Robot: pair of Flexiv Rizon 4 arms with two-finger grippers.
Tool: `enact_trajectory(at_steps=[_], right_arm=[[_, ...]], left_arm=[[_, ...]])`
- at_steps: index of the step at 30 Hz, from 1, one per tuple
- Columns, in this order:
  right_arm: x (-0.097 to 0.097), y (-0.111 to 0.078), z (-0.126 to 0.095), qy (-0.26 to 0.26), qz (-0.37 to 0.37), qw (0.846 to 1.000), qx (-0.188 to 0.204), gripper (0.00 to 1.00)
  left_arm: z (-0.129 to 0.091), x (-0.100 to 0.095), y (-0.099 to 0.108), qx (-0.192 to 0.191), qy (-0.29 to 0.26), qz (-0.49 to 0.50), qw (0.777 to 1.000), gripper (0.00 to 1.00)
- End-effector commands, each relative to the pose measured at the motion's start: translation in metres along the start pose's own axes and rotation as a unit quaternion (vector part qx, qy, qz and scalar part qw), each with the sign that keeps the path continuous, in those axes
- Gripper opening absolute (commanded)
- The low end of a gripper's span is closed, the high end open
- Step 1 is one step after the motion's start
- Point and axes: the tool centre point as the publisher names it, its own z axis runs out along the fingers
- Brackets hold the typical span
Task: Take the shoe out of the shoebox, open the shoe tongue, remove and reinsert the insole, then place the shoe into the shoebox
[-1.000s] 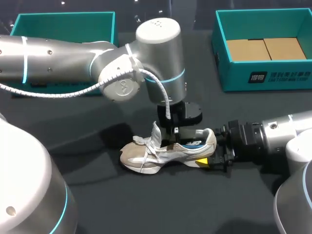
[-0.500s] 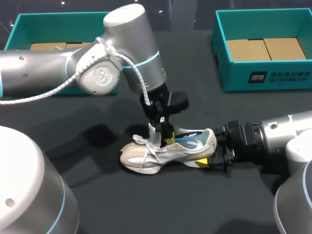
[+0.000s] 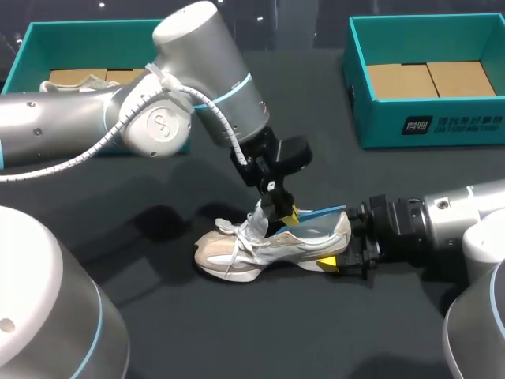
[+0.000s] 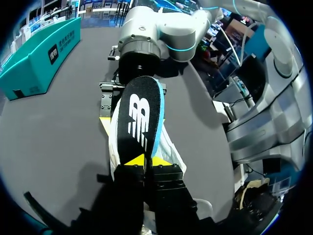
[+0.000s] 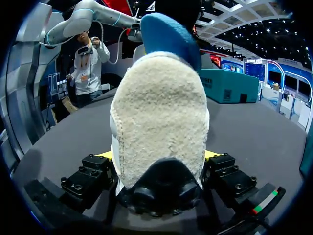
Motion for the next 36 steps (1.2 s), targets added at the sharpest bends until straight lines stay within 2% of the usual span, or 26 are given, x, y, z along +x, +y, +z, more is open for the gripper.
enact_trajectory(at_steps=[1,9,11,16,21,23,29,36], right_arm=[[0.0,0.0,0.001,-0.001,0.0,1.0,0.001,0.0],[0.0,0.0,0.001,-0.001,0.0,1.0,0.001,0.0],[0.0,0.0,0.001,-0.001,0.0,1.0,0.001,0.0],[0.0,0.0,0.001,-0.001,0.0,1.0,0.001,0.0],[0.0,0.0,0.001,-0.001,0.0,1.0,0.001,0.0],[0.0,0.0,0.001,-0.001,0.0,1.0,0.001,0.0],[0.0,0.0,0.001,-0.001,0.0,1.0,0.001,0.0],[0.0,0.0,0.001,-0.001,0.0,1.0,0.001,0.0]], left_arm=[[0.001,0.001,-0.011,0.003,-0.009,-0.001,1.0,0.0],[0.004,0.0,-0.021,0.012,-0.054,-0.011,0.998,0.0],[0.005,0.002,-0.021,0.014,-0.061,-0.011,0.998,0.19],[0.002,0.008,-0.022,0.029,-0.086,-0.006,0.996,0.31],[0.0,0.014,-0.025,0.052,-0.125,-0.001,0.991,0.39],[0.0,0.016,-0.028,0.052,-0.134,0.001,0.99,0.46],[0.006,0.021,-0.034,0.06,-0.191,0.01,0.98,0.49],[0.011,0.016,-0.042,0.067,-0.248,0.011,0.966,0.49]])
